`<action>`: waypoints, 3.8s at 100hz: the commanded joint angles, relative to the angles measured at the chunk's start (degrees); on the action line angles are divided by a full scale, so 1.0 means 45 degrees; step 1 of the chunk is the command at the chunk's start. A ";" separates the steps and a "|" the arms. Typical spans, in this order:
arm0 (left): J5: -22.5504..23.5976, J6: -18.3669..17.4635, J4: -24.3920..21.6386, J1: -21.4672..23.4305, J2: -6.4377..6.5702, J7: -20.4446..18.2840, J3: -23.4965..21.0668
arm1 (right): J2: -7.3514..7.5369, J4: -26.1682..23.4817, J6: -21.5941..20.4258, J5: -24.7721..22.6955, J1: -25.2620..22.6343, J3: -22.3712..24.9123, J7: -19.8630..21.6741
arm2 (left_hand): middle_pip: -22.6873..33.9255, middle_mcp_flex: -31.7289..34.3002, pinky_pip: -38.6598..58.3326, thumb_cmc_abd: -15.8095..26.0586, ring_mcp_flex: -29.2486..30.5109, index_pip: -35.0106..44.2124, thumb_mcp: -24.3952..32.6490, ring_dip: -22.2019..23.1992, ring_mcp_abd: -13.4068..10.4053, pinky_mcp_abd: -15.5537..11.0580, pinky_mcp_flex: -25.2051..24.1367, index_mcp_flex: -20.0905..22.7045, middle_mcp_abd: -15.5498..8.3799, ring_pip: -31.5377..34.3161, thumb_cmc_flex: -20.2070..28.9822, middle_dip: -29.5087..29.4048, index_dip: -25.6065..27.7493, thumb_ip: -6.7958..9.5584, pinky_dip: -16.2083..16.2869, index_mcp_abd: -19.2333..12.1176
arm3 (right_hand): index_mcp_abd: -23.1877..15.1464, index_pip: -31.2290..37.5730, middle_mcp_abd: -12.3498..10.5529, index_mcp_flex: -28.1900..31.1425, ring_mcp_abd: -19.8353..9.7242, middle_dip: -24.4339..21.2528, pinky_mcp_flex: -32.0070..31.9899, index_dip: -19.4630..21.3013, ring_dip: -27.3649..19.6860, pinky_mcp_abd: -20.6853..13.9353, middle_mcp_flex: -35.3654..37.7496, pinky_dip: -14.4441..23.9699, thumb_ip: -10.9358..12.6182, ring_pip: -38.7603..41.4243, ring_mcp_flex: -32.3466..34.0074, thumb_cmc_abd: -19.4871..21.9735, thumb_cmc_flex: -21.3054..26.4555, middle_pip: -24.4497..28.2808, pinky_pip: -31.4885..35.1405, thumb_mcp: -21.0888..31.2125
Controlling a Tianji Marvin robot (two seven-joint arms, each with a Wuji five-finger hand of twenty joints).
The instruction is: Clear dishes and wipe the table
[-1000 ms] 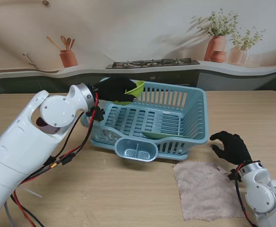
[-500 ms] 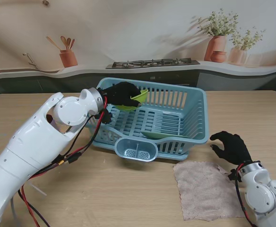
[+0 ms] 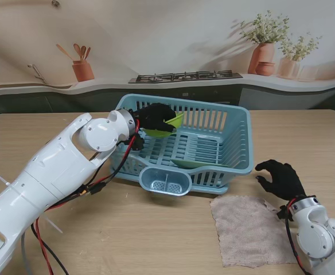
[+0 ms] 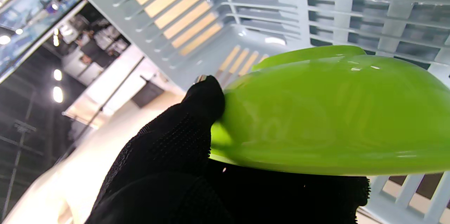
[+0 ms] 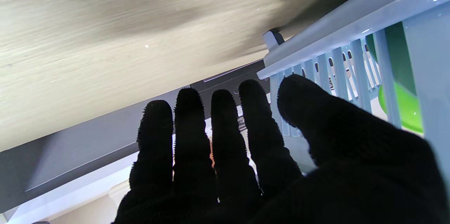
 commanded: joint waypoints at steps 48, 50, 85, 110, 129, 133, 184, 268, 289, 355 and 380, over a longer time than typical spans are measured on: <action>-0.0419 0.0154 0.1077 -0.0727 -0.0570 0.0250 0.0942 | -0.0030 -0.0055 0.0072 -0.0017 -0.0065 -0.0089 0.0165 | -0.0119 0.0560 0.0419 0.0605 0.0142 0.1730 0.2361 -0.0205 0.0588 -0.0036 0.0234 -0.0179 -0.0245 -0.0214 0.1426 0.0115 -0.0072 0.0166 -0.0194 -0.3343 | 0.0075 -0.0064 -0.0008 0.0157 -0.0195 -0.0127 -0.0170 0.0090 -0.0071 -0.0247 -0.0103 0.0064 0.0450 -0.0146 -0.0382 -0.0177 -0.0292 -0.0114 -0.0237 0.0303; -0.0438 0.0176 0.1098 -0.0740 -0.0587 0.0263 0.0974 | -0.0029 -0.0056 0.0073 -0.0016 -0.0066 -0.0091 0.0168 | -0.0127 0.0559 0.0404 0.0594 0.0143 0.1731 0.2362 -0.0213 0.0589 -0.0029 0.0227 -0.0182 -0.0249 -0.0227 0.1427 0.0113 -0.0079 0.0166 -0.0200 -0.3347 | 0.0082 -0.0060 -0.0001 0.0166 -0.0187 -0.0127 -0.0173 0.0091 -0.0071 -0.0226 -0.0097 0.0063 0.0450 -0.0145 -0.0379 -0.0177 -0.0293 -0.0113 -0.0239 0.0304; -0.0525 0.0473 0.1025 -0.0736 -0.0707 0.0389 0.1262 | -0.0031 -0.0049 0.0081 -0.0016 -0.0071 -0.0107 0.0154 | -0.0152 0.0565 0.0353 0.0602 0.0138 0.1764 0.2357 -0.0257 0.0588 0.0025 0.0212 -0.0181 -0.0253 -0.0271 0.1408 0.0138 -0.0145 0.0165 -0.0215 -0.3375 | 0.0080 -0.0061 -0.0016 0.0170 -0.0193 -0.0130 -0.0174 0.0091 -0.0073 -0.0208 -0.0109 0.0065 0.0450 -0.0151 -0.0390 -0.0171 -0.0291 -0.0122 -0.0239 0.0310; -0.0719 0.0792 0.1276 -0.0907 -0.0904 0.0449 0.1651 | -0.0026 -0.0033 0.0062 -0.0007 -0.0062 -0.0123 0.0181 | -0.0371 0.0589 -0.0164 0.0564 -0.0024 0.1750 0.2326 -0.0634 0.0566 0.0199 -0.0213 -0.0124 -0.0343 -0.0875 0.1395 0.0074 -0.0245 0.0184 -0.0444 -0.3442 | 0.0078 -0.0067 0.0001 0.0176 -0.0192 -0.0131 -0.0167 0.0090 -0.0073 -0.0211 -0.0103 0.0067 0.0451 -0.0149 -0.0375 -0.0175 -0.0302 -0.0124 -0.0238 0.0310; -0.0794 0.0856 0.1520 -0.0989 -0.1076 0.0696 0.1802 | -0.0030 -0.0012 0.0078 -0.0027 -0.0063 -0.0127 0.0137 | -0.0627 0.0650 -0.0492 0.0517 -0.0163 0.1729 0.2337 -0.1078 0.0550 0.0258 -0.0633 -0.0026 -0.0453 -0.1392 0.1355 0.0039 -0.0264 0.0206 -0.0543 -0.3566 | 0.0060 -0.0065 -0.0004 0.0187 -0.0195 -0.0132 -0.0164 0.0091 -0.0076 -0.0240 -0.0094 0.0066 0.0449 -0.0157 -0.0388 -0.0176 -0.0310 -0.0125 -0.0241 0.0302; -0.0798 0.0859 0.1580 -0.1007 -0.1115 0.0758 0.1837 | -0.0030 -0.0006 0.0075 -0.0033 -0.0063 -0.0126 0.0128 | -0.0663 0.0671 -0.0542 0.0493 -0.0182 0.1733 0.2342 -0.1127 0.0551 0.0262 -0.0704 -0.0005 -0.0465 -0.1442 0.1356 0.0034 -0.0261 0.0209 -0.0551 -0.3584 | 0.0082 -0.0070 -0.0008 0.0179 -0.0185 -0.0133 -0.0171 0.0090 -0.0074 -0.0212 -0.0099 0.0066 0.0450 -0.0150 -0.0374 -0.0173 -0.0307 -0.0128 -0.0243 0.0305; -0.0884 0.1178 0.2255 -0.1179 -0.1475 0.1157 0.2206 | -0.0030 0.0046 0.0027 -0.0066 -0.0062 -0.0100 0.0077 | -0.1952 0.0793 -0.2113 0.0465 -0.0759 0.1425 0.2296 -0.2259 0.0315 0.0293 -0.1727 0.0086 -0.0942 -0.2955 0.1284 -0.0161 -0.0579 0.0266 -0.1011 -0.3694 | 0.0078 -0.0080 -0.0020 0.0173 -0.0195 -0.0133 -0.0181 0.0090 -0.0075 -0.0207 -0.0101 0.0071 0.0452 -0.0155 -0.0385 -0.0160 -0.0307 -0.0130 -0.0248 0.0289; -0.1574 0.2687 0.2487 -0.1218 -0.1679 0.0626 0.2616 | -0.0035 0.0077 0.0040 -0.0040 -0.0032 -0.0136 0.0065 | -0.3988 -0.1275 -0.6279 0.1201 -0.3120 -0.0483 -0.1041 -0.5752 -0.0708 -0.0565 -0.5646 -0.0909 -0.1571 -0.6402 0.1651 -0.1446 -0.2434 0.1062 -0.3545 -0.3684 | 0.0083 -0.0075 -0.0006 0.0178 -0.0202 -0.0130 -0.0193 0.0097 -0.0077 -0.0257 -0.0102 0.0076 0.0454 -0.0161 -0.0402 -0.0168 -0.0314 -0.0125 -0.0268 0.0298; -0.1708 0.2741 0.2333 -0.1171 -0.1651 0.0549 0.2572 | -0.0035 0.0079 0.0027 -0.0036 -0.0026 -0.0142 0.0062 | -0.3351 -0.1940 -0.6364 0.0929 -0.3441 -0.0649 -0.1409 -0.5884 -0.0870 -0.0530 -0.5958 -0.1121 -0.1667 -0.6575 0.0752 -0.2342 -0.2485 0.1070 -0.3637 -0.3630 | 0.0070 -0.0076 -0.0031 0.0170 -0.0194 -0.0131 -0.0196 0.0095 -0.0076 -0.0237 -0.0112 0.0079 0.0456 -0.0159 -0.0404 -0.0164 -0.0325 -0.0128 -0.0271 0.0302; -0.1607 0.2601 0.2172 -0.1036 -0.1500 0.0558 0.2293 | -0.0038 0.0089 0.0008 0.0001 0.0004 -0.0180 0.0068 | -0.3547 -0.3350 -0.7423 0.0042 -0.4905 -0.1580 0.0925 -0.6246 -0.1628 -0.0883 -0.7279 -0.1905 -0.2190 -0.7520 -0.3133 -0.2701 -0.2054 0.0466 -0.4323 -0.3570 | 0.0080 -0.0051 -0.0011 0.0175 -0.0195 -0.0127 -0.0200 0.0098 -0.0070 -0.0228 -0.0095 0.0087 0.0455 -0.0146 -0.0399 -0.0161 -0.0301 -0.0115 -0.0266 0.0294; -0.1279 0.2266 0.1468 -0.0580 -0.1200 0.0786 0.1685 | -0.0029 0.0093 -0.0076 -0.0018 0.0005 -0.0164 0.0089 | -0.3457 -0.3318 -0.7367 0.0064 -0.4878 -0.1506 0.0854 -0.6208 -0.1577 -0.0868 -0.7254 -0.1942 -0.2196 -0.7452 -0.2946 -0.2664 -0.1983 0.0406 -0.4338 -0.3605 | 0.0079 -0.0054 -0.0008 0.0187 -0.0205 -0.0128 -0.0190 0.0093 -0.0071 -0.0222 -0.0101 0.0088 0.0455 -0.0147 -0.0396 -0.0177 -0.0307 -0.0118 -0.0261 0.0308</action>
